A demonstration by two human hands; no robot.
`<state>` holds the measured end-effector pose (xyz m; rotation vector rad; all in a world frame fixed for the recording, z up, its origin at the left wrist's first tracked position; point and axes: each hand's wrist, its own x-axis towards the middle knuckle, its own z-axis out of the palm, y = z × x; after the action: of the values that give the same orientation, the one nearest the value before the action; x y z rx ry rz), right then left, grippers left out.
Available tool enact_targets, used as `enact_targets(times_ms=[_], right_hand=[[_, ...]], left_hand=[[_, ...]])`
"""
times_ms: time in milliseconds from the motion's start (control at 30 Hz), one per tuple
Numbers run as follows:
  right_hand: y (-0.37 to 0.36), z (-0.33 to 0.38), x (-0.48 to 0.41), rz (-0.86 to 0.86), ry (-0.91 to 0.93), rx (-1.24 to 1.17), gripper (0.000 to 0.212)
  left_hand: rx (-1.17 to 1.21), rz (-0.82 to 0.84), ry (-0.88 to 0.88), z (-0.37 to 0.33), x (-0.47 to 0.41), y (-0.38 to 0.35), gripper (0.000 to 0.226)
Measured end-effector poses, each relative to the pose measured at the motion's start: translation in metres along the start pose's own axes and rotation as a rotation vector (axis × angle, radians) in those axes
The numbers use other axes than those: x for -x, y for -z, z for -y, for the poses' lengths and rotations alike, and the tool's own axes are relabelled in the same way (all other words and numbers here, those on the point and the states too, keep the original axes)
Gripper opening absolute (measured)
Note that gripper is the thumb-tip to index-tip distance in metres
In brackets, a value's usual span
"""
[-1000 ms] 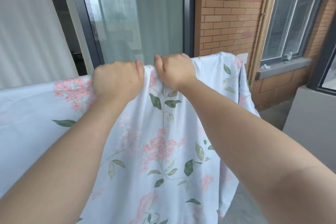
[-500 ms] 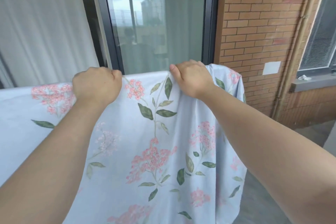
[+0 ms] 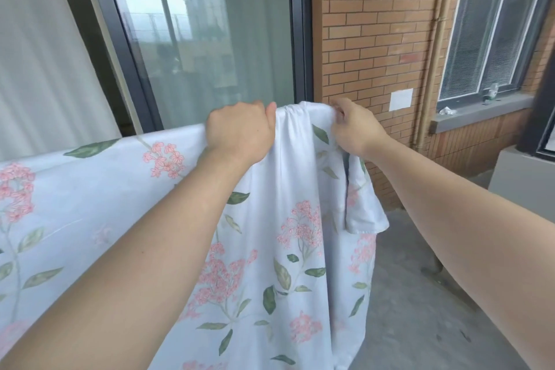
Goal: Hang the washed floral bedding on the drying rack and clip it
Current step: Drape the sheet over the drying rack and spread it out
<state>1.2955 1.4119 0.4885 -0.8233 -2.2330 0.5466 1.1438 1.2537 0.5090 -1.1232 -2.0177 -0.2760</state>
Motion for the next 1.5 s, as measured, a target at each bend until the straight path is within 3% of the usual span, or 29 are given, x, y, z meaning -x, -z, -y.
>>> enact_targets(times_ms=[67, 300, 533, 767, 1033, 1233, 1333, 1433, 1500], right_hand=[[0.005, -0.013, -0.003, 0.065, -0.090, 0.139, 0.020], [0.016, -0.038, -0.017, 0.038, -0.006, 0.271, 0.038], [0.053, -0.056, -0.035, -0.147, 0.021, 0.513, 0.018], [0.078, -0.099, -0.057, -0.324, -0.119, 0.492, 0.023], [0.060, -0.091, -0.061, -0.188, -0.234, 0.411, 0.018], [0.028, -0.031, -0.058, -0.255, 0.070, 0.158, 0.029], [0.011, 0.024, -0.053, -0.277, 0.258, 0.038, 0.028], [-0.011, 0.074, -0.041, -0.234, 0.458, 0.055, 0.028], [-0.025, 0.095, -0.032, -0.193, 0.558, 0.119, 0.030]], left_hand=[[-0.004, 0.002, 0.015, -0.004, -0.003, -0.002, 0.056], [0.009, 0.015, 0.034, -0.027, -0.011, -0.001, 0.058], [0.002, 0.007, 0.060, -0.054, -0.018, -0.004, 0.049], [-0.070, 0.034, 0.141, -0.049, -0.024, -0.005, 0.065], [-0.103, 0.014, 0.207, -0.048, -0.022, -0.009, 0.065], [-0.103, 0.005, 0.165, -0.042, -0.020, -0.008, 0.064], [0.003, 0.007, 0.129, -0.037, -0.017, -0.002, 0.052], [0.057, -0.025, 0.155, -0.013, -0.005, 0.006, 0.038], [-0.014, -0.058, 0.221, 0.010, 0.009, 0.011, 0.041]])
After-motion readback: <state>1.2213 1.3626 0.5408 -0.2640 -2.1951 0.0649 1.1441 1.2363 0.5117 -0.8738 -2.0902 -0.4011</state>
